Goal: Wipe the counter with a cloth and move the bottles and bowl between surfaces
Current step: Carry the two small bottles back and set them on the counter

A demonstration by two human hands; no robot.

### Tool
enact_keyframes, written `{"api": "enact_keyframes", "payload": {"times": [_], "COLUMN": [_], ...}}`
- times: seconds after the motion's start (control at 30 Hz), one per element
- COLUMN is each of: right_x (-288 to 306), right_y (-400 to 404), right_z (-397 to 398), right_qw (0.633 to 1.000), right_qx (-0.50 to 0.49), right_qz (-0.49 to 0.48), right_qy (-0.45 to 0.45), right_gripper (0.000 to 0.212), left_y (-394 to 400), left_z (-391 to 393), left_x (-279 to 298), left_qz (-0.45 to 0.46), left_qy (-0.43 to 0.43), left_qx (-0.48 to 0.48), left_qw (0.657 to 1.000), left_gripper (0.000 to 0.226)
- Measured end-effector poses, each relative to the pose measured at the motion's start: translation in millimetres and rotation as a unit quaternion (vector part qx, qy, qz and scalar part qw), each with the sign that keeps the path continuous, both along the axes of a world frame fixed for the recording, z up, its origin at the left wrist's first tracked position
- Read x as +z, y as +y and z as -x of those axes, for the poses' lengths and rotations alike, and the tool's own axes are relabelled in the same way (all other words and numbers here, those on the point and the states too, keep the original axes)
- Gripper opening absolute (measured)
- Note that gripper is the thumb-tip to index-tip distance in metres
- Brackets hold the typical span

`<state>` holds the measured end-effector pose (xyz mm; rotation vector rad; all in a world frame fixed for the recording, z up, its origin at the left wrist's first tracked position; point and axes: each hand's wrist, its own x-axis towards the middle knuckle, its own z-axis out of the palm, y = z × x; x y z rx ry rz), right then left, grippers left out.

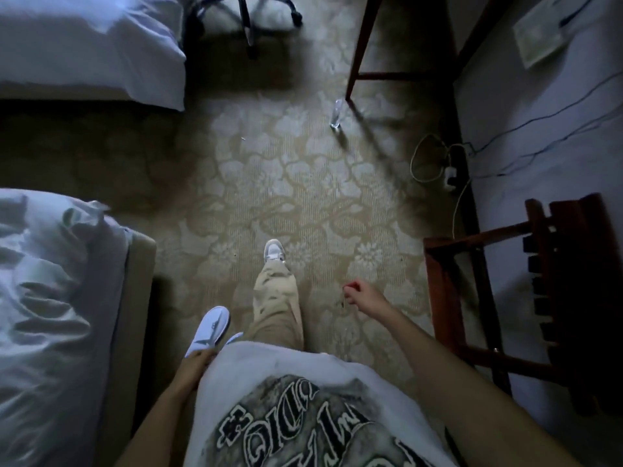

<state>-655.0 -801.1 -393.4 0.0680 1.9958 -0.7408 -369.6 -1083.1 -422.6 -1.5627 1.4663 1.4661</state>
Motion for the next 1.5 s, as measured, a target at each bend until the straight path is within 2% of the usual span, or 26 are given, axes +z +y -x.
{"api": "enact_keyframes", "payload": {"times": [0.07,0.17,0.3,0.4,0.5,0.6,0.77,0.83,0.9,1.0,1.17,1.27,1.4,1.47,1.5], "right_x": [-10,-8,-8,-8,-14,-32,-26,-16,5,18,1,-11,-5,5,11], "right_y": [-18,-36,-62,-96,-146,-199,-297,-332,-364,-399,-424,-418,-425,-430,-433], "right_z": [34,77,142,205,288,382,557,626,685,758,837,857,894,917,929], "right_qw": [0.999,0.994,0.986,0.984,0.984,0.987,0.987,0.988,0.989,0.984,0.973,0.952,0.903,0.857,0.834], "right_qx": [-0.011,-0.058,-0.103,-0.127,-0.137,-0.138,-0.156,-0.154,-0.149,-0.170,-0.230,-0.304,-0.427,-0.513,-0.548], "right_qz": [-0.027,-0.082,-0.122,-0.119,-0.100,-0.073,-0.012,0.012,0.025,0.061,0.035,-0.030,-0.044,-0.015,-0.005], "right_qy": [-0.020,-0.037,-0.051,-0.042,-0.054,-0.043,-0.047,-0.027,-0.009,0.006,-0.004,-0.022,0.003,0.038,0.063], "right_gripper": [0.022,0.013,0.022,0.029,0.029,0.023,0.022,0.017,0.011,0.011,0.014,0.024,0.027,0.023,0.021], "left_y": [-44,-110,-202,-250,-297,-335,-371,-384,-400,-428,-491,-521,-538,-528,-521], "left_z": [60,170,331,445,539,599,654,681,721,793,961,1075,1258,1335,1368], "left_x": [-8,-6,19,52,50,32,7,7,13,14,-17,-19,22,51,62], "left_qz": [-0.001,0.009,0.052,0.093,0.083,0.079,0.064,0.057,0.066,0.052,0.046,0.038,0.026,0.020,0.018], "left_qy": [0.000,0.005,0.087,0.152,0.178,0.159,0.037,0.025,0.008,0.015,0.037,0.078,0.172,0.204,0.227], "left_qx": [0.020,0.021,-0.036,-0.077,-0.105,-0.101,0.003,0.040,0.010,0.031,-0.011,-0.096,-0.219,-0.310,-0.358], "left_qw": [1.000,1.000,0.994,0.981,0.975,0.979,0.997,0.997,0.998,0.998,0.998,0.992,0.960,0.928,0.906], "left_gripper": [0.035,0.027,0.021,0.019,0.017,0.016,0.020,0.022,0.024,0.028,0.030,0.031,0.022,0.017,0.023]}}
